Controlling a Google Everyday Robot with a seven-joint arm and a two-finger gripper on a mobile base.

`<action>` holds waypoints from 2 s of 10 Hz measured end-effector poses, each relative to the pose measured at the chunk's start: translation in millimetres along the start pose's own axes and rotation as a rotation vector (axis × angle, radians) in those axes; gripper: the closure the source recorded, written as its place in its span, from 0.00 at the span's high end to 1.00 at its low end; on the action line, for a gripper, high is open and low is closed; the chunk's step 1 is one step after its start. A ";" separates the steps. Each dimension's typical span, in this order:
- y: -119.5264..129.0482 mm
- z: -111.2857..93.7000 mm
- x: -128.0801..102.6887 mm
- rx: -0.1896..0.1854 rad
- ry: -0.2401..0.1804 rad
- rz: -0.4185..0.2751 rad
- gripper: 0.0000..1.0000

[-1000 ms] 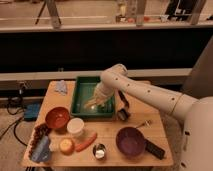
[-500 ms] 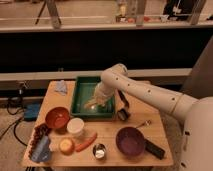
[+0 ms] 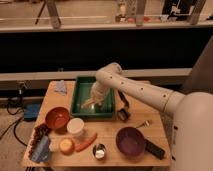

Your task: Place banana in tray

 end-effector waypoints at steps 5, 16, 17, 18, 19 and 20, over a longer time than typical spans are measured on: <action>-12.9 21.0 2.2 -0.021 0.017 -0.018 0.00; -23.6 41.9 22.8 -0.054 0.035 -0.026 0.67; -23.6 42.6 24.4 -0.053 0.035 -0.029 0.77; -24.0 43.2 25.1 -0.052 0.034 -0.036 0.80; -24.4 44.4 25.7 -0.051 0.033 -0.043 0.80; -25.0 45.8 25.8 -0.051 0.032 -0.047 0.80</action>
